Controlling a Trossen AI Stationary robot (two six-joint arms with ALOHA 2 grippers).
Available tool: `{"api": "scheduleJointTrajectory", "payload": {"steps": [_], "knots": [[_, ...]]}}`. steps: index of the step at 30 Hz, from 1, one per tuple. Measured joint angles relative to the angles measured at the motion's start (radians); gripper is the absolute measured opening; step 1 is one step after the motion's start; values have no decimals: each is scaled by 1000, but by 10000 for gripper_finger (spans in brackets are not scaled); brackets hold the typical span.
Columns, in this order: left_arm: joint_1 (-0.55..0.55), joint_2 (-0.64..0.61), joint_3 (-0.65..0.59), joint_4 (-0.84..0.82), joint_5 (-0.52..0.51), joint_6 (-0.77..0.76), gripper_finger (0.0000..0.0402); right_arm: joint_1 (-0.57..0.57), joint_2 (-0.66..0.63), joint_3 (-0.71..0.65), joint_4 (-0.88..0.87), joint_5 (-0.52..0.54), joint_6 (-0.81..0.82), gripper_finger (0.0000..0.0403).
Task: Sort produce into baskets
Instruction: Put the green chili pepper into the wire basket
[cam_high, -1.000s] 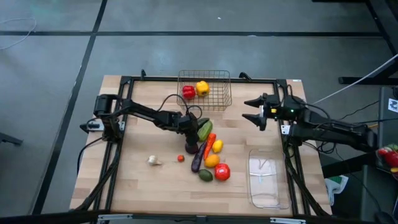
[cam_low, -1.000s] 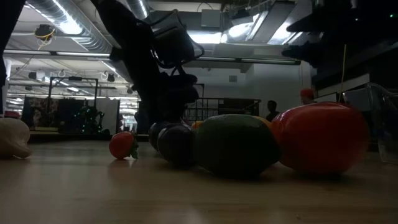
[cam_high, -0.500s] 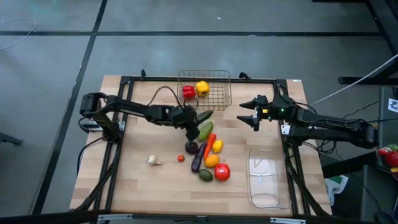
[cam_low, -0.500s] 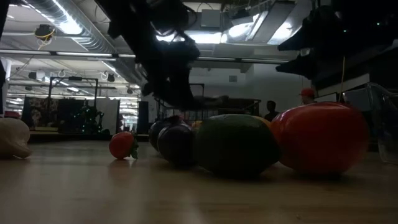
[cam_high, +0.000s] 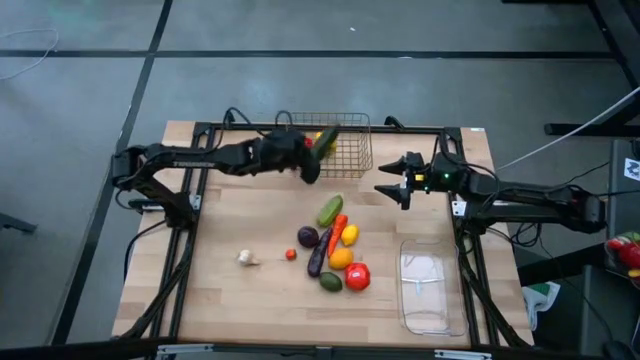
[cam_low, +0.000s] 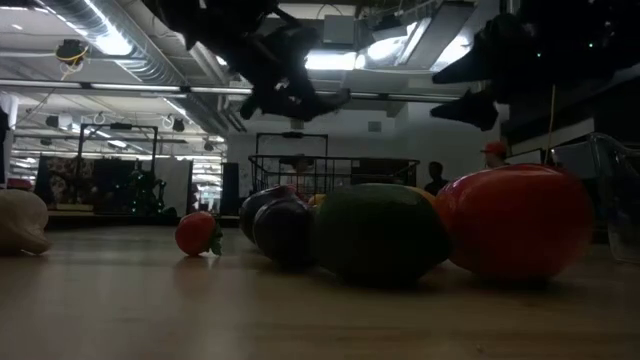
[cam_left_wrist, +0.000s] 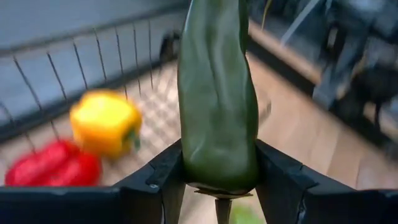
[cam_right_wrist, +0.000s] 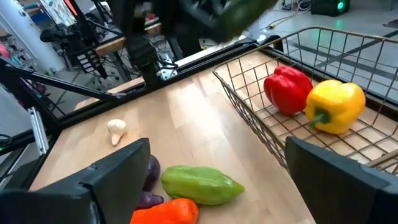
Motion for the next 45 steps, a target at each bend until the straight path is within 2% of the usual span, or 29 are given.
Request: {"api": "scheduleJointTrajectory", "payload": {"steps": [8, 13, 20, 24, 31, 45], "knots": [[75, 38, 0, 286, -1, 53, 161, 0, 65, 0, 22, 0, 0, 369], [88, 94, 0, 269, 2, 147, 162, 0, 100, 0, 21, 0, 0, 369], [141, 172, 0, 237, 1, 455, 162, 0, 118, 0, 19, 0, 1, 369], [175, 206, 0, 236, 0, 566, 162, 0, 118, 0, 20, 0, 1, 369], [216, 234, 0, 234, 1, 632, 162, 0, 118, 0, 19, 0, 1, 369], [247, 234, 0, 225, 5, 633, 162, 0, 118, 0, 19, 0, 1, 369]]}}
